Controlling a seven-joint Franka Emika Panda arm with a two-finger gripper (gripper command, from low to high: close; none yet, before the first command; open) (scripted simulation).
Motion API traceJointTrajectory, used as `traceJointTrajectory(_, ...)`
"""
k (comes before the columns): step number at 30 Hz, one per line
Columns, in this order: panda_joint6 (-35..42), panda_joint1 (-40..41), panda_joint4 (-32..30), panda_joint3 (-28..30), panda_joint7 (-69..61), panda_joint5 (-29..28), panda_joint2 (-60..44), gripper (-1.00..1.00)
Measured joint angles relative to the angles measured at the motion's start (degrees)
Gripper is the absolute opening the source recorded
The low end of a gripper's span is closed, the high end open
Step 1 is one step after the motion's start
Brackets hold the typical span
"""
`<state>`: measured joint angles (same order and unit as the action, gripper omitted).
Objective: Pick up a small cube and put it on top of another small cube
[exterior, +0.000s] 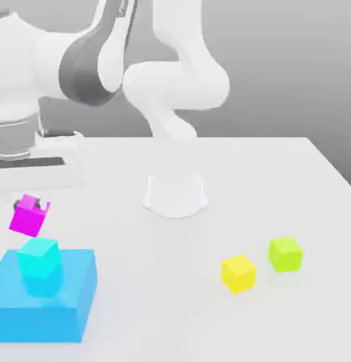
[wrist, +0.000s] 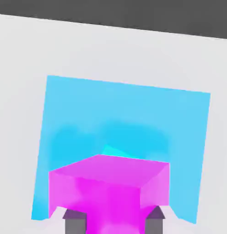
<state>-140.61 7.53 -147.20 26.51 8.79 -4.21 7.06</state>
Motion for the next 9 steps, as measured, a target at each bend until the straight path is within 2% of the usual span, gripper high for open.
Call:
traceJointTrajectory(2, -4.0, -0.2, -1.0, 0.2, -1.5, 1.9, -3.3, -1.0)
traceJointTrajectory(3, -5.8, -0.2, -1.4, 0.3, -2.1, 2.8, -4.8, 1.0)
traceJointTrajectory(9, -6.7, -0.5, -1.6, 0.4, -2.4, 3.1, -5.5, 1.0)
